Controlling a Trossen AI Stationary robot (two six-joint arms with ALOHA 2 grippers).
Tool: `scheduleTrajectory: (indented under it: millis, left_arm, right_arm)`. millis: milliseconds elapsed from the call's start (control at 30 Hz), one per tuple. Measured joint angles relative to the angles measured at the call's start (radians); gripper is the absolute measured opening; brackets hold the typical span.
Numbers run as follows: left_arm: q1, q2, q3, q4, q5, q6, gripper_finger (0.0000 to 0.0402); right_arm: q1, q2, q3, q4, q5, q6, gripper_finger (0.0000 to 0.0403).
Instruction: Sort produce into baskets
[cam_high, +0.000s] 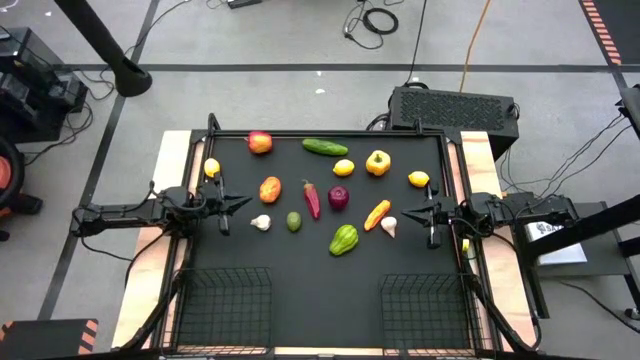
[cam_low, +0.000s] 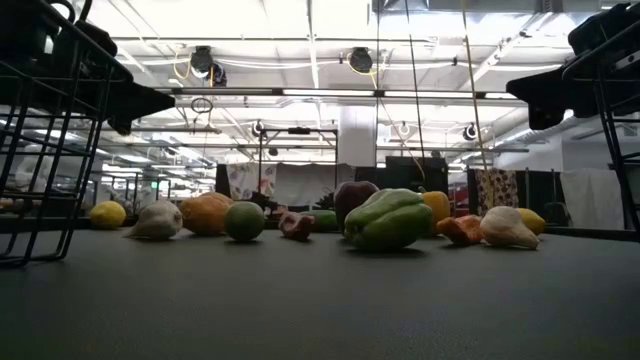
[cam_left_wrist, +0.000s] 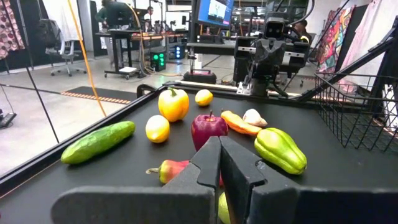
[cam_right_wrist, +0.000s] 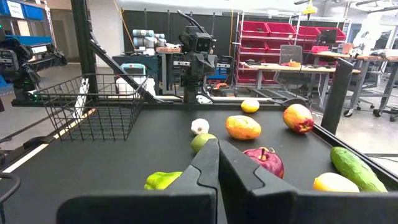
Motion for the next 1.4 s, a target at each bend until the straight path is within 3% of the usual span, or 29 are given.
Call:
scheduleTrajectory:
  millis: [1067,1400]
  left_arm:
    - [0.000,0.000,0.000,0.000,0.000,0.000,0.0015]
    - [0.000,0.000,0.000,0.000,0.000,0.000,0.0015]
  right_arm:
    - [0.000,0.000,0.000,0.000,0.000,-0.001,0.0000]
    - [0.000,0.000,0.000,0.000,0.000,-0.078,0.0000]
